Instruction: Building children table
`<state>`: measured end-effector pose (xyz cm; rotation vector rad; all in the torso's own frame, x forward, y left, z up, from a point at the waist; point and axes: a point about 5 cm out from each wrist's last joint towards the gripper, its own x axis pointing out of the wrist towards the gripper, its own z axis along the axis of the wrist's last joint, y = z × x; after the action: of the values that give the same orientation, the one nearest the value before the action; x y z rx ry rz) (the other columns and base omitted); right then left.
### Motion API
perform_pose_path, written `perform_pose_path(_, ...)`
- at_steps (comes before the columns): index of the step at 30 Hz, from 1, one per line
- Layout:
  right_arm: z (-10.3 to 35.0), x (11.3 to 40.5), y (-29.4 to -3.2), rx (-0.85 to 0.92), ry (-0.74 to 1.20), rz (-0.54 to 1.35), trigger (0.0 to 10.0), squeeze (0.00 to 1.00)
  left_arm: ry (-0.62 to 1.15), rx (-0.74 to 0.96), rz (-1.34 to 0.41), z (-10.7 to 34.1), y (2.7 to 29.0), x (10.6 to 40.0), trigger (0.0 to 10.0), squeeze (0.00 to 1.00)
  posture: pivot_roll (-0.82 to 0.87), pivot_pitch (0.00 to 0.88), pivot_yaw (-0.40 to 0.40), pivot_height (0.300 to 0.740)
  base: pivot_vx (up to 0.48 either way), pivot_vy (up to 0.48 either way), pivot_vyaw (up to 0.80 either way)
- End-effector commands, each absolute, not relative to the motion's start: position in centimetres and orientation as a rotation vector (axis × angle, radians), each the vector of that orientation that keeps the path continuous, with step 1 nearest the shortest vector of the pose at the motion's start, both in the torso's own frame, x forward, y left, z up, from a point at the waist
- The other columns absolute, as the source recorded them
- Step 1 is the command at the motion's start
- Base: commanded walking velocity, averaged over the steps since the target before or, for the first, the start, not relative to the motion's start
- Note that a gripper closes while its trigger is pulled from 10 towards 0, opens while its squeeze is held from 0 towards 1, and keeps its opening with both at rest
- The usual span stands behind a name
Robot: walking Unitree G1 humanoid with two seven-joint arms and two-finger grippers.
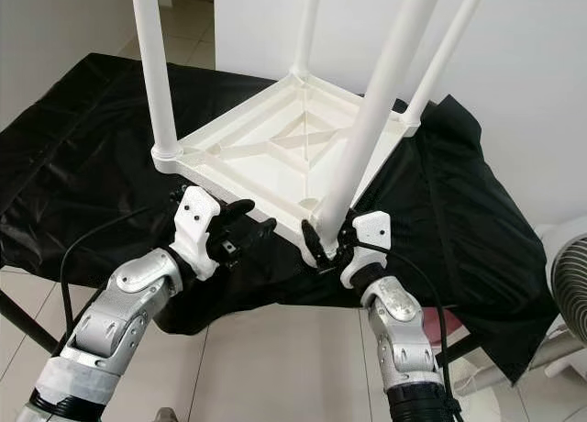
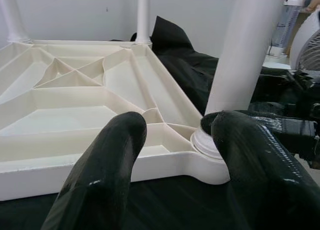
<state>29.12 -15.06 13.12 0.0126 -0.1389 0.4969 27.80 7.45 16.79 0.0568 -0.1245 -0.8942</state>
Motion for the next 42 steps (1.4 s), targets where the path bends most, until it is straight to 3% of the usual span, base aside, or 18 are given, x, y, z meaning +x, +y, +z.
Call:
perform_pose_path(1,13.0,29.3,-15.1,0.016,-0.128,0.539,10.0,0.0,-0.122,0.065,-0.903,16.7,7.0,27.4,10.0,0.0,0.05,0.016,-0.115,0.74,0.0,0.0,0.0)
perform_pose_path(8,12.9,30.9,-14.9,-0.022,-0.116,0.623,10.0,0.0,-0.086,0.143,-1.051,15.9,6.0,25.6,10.0,0.0,0.06,0.031,-0.116,0.74,0.0,0.0,0.0)
perform_pose_path(15,12.9,32.5,-14.5,-0.078,-0.087,0.708,10.0,0.0,-0.095,0.159,-1.049,16.0,5.8,25.8,10.0,0.0,0.06,0.036,-0.124,0.74,0.0,0.0,0.0)
perform_pose_path(16,12.6,32.7,-14.5,-0.106,-0.066,0.723,3.1,0.0,-0.094,0.166,-1.052,15.9,5.7,25.7,10.0,0.0,0.07,0.036,-0.126,0.74,0.0,0.0,0.0)
perform_pose_path(17,12.4,32.9,-14.6,-0.125,-0.052,0.734,3.1,0.0,-0.094,0.171,-1.053,15.9,5.7,25.6,10.0,0.0,0.07,0.036,-0.126,0.74,0.0,0.0,0.0)
perform_pose_path(18,12.3,33.0,-14.7,-0.131,-0.04,0.741,0.0,0.0,-0.093,0.171,-1.052,15.9,5.6,25.6,10.0,0.0,0.07,0.038,-0.132,0.74,0.0,0.0,0.0)
perform_pose_path(35,11.7,32.8,-15.2,-0.116,-0.045,0.707,0.0,0.0,-0.097,0.165,-1.004,15.9,5.8,26.0,10.0,0.0,0.06,0.042,-0.136,0.74,0.0,0.0,0.0)
perform_pose_path(36,11.8,32.8,-15.2,-0.11,-0.054,0.685,10.0,0.0,-0.098,0.164,-1.005,15.9,5.8,26.0,10.0,0.0,0.06,0.041,-0.135,0.74,0.0,0.0,0.0)
perform_pose_path(42,11.6,33.0,-15.5,-0.16,-0.033,0.491,10.0,0.0,-0.1,0.167,-1.008,15.9,5.7,26.2,10.0,0.0,0.05,0.04,-0.127,0.74,0.0,0.0,0.0)
